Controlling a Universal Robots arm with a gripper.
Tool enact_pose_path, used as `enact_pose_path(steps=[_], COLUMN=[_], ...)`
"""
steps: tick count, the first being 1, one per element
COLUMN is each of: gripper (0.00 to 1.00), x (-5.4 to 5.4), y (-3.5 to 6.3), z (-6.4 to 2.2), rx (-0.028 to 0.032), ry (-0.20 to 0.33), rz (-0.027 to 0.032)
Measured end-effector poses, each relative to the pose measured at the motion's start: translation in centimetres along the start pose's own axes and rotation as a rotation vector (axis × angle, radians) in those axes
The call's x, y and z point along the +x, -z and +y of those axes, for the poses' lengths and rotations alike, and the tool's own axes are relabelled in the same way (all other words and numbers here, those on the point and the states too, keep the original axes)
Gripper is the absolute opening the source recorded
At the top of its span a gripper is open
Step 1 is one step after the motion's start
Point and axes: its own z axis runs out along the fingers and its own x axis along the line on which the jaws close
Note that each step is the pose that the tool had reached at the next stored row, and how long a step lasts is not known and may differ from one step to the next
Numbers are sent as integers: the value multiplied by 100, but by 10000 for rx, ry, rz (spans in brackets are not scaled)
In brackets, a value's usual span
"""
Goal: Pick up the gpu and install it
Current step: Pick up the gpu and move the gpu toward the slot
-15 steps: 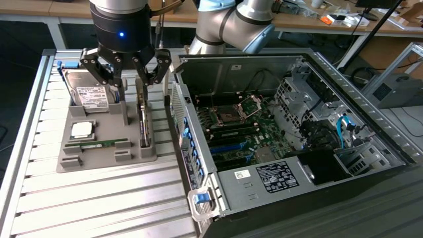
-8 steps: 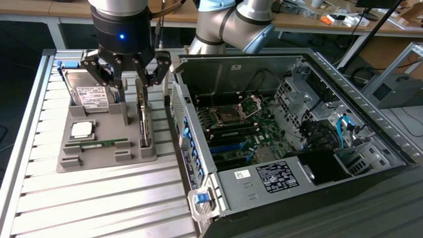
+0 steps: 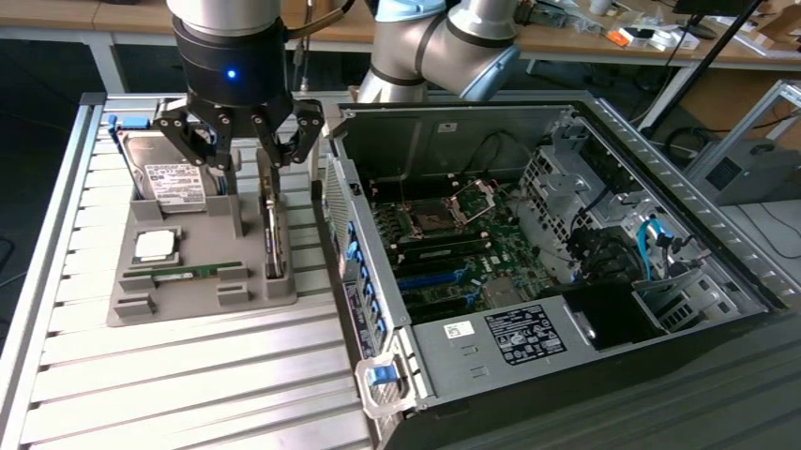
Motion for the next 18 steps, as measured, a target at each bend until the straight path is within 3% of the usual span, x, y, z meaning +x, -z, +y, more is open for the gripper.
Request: enact_pose_path(steps=[18], gripper=[48], x=[1], y=[-60], z=[-3], rx=[1], ry=[0], rz=[1])
